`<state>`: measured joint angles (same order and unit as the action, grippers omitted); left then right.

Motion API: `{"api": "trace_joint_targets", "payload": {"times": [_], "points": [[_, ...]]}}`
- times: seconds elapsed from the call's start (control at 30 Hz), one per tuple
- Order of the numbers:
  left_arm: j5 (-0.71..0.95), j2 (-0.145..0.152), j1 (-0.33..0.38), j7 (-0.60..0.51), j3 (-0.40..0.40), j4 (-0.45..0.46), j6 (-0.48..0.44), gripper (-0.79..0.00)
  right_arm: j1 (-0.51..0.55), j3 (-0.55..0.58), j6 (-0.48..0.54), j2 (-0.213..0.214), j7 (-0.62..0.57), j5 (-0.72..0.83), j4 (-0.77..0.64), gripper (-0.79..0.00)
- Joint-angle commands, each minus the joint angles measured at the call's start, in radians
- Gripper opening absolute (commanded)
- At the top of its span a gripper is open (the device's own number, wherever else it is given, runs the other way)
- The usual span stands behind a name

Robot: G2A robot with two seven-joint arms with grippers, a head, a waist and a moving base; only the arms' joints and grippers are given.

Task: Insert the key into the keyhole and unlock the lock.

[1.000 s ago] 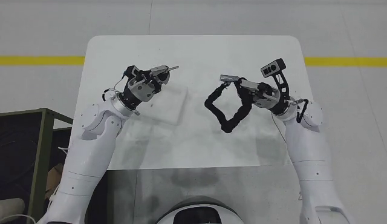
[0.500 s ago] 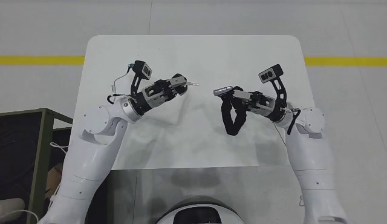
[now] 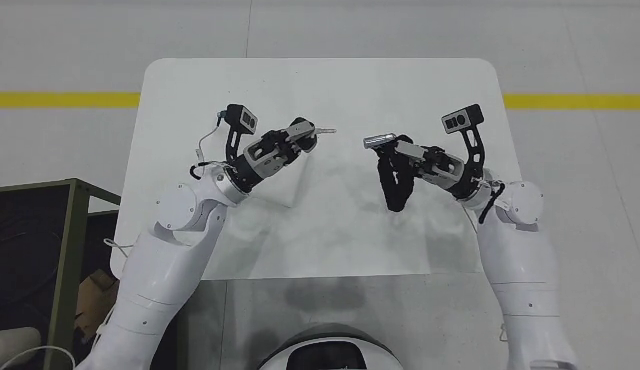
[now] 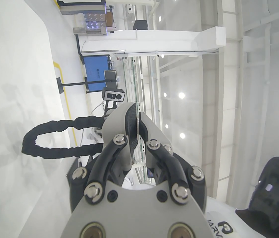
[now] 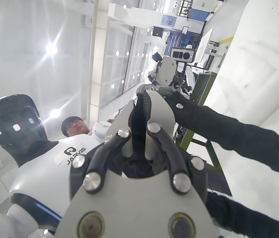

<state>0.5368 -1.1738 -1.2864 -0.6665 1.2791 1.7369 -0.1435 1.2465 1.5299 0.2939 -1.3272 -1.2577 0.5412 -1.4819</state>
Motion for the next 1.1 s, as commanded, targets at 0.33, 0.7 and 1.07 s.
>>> {"api": "trace_joint_targets", "payload": {"times": [0.33, 0.7, 1.07], "points": [[-0.264, -0.019, -0.096, 0.219, -0.062, 0.099, -0.101, -0.785, 0.065, -0.034, 0.168, 0.008, 0.224, -0.182, -0.102, -0.785], [-0.215, -0.03, -0.083, 0.239, -0.067, 0.086, -0.019, -0.785, 0.075, -0.059, 0.213, 0.019, 0.274, -0.223, -0.113, -0.785], [-0.221, -0.038, -0.071, 0.217, -0.075, 0.071, 0.009, -0.785, 0.075, -0.08, 0.217, 0.031, 0.286, -0.232, -0.111, -0.785]]}}
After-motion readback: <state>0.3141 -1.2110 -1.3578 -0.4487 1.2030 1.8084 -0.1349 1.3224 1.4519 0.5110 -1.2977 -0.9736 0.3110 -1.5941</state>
